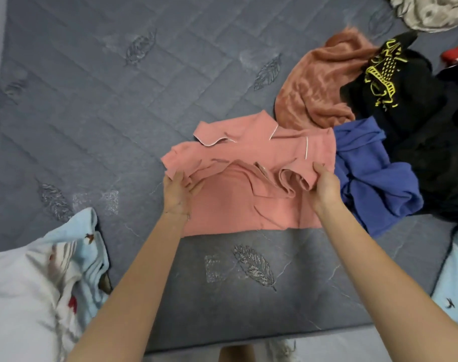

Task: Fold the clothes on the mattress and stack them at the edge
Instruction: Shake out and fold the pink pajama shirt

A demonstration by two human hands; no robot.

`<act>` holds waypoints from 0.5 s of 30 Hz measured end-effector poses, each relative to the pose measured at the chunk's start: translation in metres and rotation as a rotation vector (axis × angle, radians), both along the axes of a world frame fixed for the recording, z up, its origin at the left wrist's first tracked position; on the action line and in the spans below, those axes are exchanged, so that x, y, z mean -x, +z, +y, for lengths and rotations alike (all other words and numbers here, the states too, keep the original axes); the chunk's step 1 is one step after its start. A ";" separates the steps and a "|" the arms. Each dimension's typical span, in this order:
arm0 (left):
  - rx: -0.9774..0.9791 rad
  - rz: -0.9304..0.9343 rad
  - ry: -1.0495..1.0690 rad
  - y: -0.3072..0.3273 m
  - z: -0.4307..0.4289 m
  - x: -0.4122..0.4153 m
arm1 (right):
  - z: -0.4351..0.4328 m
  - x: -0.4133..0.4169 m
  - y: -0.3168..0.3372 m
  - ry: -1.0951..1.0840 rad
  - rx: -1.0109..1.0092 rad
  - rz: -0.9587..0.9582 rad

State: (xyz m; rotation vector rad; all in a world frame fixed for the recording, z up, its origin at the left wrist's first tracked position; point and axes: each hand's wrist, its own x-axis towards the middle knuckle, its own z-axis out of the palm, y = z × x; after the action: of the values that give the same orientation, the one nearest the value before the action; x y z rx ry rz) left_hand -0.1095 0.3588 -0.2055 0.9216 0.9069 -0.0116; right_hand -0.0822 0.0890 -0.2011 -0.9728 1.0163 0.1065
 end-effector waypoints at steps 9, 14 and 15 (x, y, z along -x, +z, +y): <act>-0.045 -0.028 0.091 -0.021 0.032 -0.086 | -0.010 -0.084 -0.002 -0.152 -0.003 -0.088; 0.044 -0.051 0.143 -0.034 0.020 -0.110 | -0.012 -0.119 -0.008 -0.127 -0.282 -0.211; -0.007 -0.016 0.090 -0.037 0.014 -0.110 | -0.012 -0.122 -0.011 -0.058 -0.259 -0.209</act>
State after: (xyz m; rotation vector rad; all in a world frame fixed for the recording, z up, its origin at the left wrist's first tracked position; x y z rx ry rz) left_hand 0.0004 0.3726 -0.2429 0.8851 0.9331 0.0759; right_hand 0.0401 0.0770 -0.2117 -0.7016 0.8144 0.0843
